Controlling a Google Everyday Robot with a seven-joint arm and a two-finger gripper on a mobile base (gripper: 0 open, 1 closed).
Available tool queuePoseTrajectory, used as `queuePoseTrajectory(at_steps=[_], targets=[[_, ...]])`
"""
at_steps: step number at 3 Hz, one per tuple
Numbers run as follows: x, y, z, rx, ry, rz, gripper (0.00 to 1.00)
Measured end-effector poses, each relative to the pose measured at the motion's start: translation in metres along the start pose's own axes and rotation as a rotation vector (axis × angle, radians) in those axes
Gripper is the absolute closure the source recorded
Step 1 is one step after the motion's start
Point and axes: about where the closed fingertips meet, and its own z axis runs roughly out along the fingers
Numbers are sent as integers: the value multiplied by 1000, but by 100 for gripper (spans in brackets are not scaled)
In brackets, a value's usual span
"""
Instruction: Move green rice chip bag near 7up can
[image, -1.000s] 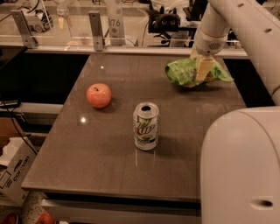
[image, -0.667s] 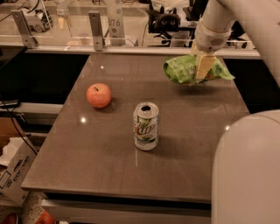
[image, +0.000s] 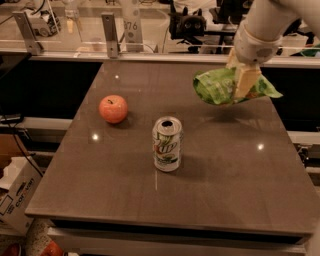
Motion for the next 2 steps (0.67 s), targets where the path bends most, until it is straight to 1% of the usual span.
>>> queuePoseTrajectory(at_steps=[1,2], targets=[[-3,36,-8,-13,-15,-23,100],[-9,66,-11,-35,-40,-39,100]])
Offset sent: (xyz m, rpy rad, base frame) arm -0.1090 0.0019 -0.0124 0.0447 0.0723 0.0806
